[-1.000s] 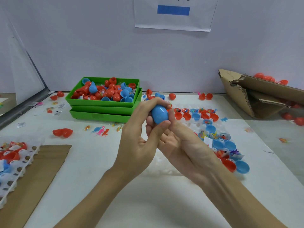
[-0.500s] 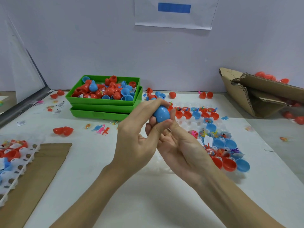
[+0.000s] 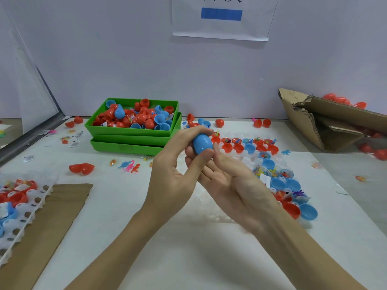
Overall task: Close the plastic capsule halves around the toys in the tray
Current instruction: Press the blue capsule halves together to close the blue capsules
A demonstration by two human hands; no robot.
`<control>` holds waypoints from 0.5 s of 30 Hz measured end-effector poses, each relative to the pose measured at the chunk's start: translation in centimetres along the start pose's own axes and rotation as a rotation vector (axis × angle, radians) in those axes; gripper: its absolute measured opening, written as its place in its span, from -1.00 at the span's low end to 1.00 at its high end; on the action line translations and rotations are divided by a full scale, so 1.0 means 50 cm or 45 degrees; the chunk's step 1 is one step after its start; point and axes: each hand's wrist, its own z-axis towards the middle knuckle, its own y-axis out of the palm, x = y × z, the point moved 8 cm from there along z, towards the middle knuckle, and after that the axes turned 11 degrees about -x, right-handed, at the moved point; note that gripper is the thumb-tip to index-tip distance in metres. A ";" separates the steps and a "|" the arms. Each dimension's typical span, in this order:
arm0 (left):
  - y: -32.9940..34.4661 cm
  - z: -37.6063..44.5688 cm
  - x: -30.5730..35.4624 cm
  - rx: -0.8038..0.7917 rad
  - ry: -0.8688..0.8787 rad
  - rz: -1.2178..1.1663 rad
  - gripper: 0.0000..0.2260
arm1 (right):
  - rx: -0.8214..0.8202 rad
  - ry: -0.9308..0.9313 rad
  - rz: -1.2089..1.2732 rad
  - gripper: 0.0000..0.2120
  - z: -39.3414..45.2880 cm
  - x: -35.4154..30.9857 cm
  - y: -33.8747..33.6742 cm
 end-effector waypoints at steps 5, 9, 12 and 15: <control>0.003 0.000 0.008 0.000 0.052 0.029 -0.79 | -0.054 -0.006 0.066 -0.74 0.001 0.007 0.005; 0.005 0.000 0.003 -0.024 0.032 -0.001 -0.78 | -0.010 0.006 0.067 -0.78 -0.001 0.006 -0.001; 0.010 0.002 -0.010 -0.071 -0.040 -0.091 -0.75 | 0.046 -0.040 0.019 -0.75 -0.003 -0.003 -0.004; 0.015 0.003 -0.017 -0.110 -0.086 -0.069 -0.72 | 0.196 -0.141 -0.192 -0.70 -0.009 -0.025 -0.015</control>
